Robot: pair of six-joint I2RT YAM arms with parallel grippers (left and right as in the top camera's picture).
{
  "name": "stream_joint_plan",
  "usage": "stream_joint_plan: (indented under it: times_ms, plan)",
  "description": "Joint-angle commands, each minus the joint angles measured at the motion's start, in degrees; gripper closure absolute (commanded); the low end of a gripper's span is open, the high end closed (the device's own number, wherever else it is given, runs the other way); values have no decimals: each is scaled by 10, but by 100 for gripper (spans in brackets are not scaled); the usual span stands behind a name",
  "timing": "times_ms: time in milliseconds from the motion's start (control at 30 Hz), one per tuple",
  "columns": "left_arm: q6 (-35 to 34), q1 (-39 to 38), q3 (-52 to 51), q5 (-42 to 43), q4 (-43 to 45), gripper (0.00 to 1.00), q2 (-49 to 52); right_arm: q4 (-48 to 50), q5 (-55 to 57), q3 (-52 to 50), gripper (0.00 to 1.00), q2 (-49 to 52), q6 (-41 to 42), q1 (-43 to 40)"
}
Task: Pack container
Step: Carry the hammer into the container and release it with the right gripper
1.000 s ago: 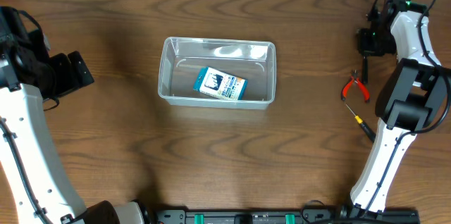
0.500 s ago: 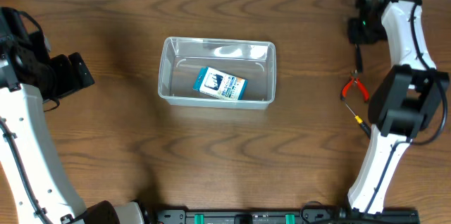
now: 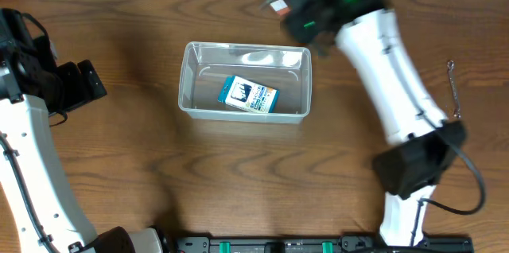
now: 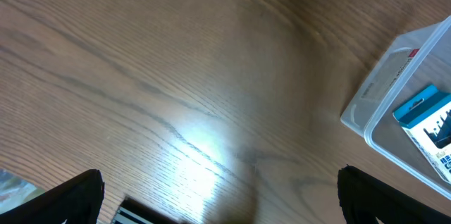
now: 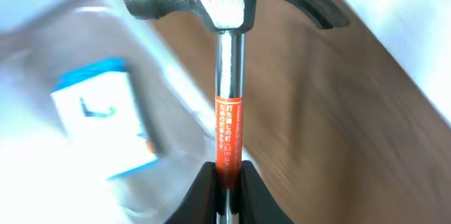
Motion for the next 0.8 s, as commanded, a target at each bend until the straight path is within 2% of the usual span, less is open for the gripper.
stream_joint_plan:
  times_ms: [0,167,433,500,533,600,633,767]
  plan:
    - [7,2,-3,0,-2,2,0,12,-9,2,99,27,-80,48]
    - [2,2,-3,0,-2,2,0,22,-12,2,99,84,-91,78]
    - [3,2,-3,0,-2,2,0,-3,-52,2,98,167,-91,59]
    - [3,2,-3,0,-2,2,0,-8,-52,2,96,173,-91,56]
    - [3,2,-3,0,-2,2,0,-11,-52,2,89,174,-91,56]
    - [3,2,-3,0,-4,2,0,-12,-52,2,61,174,-91,56]
    - [3,2,-3,0,-4,2,0,-12,-51,2,58,172,-91,56]
    - [3,2,-3,0,-4,2,0,-15,-45,10,57,163,-90,54]
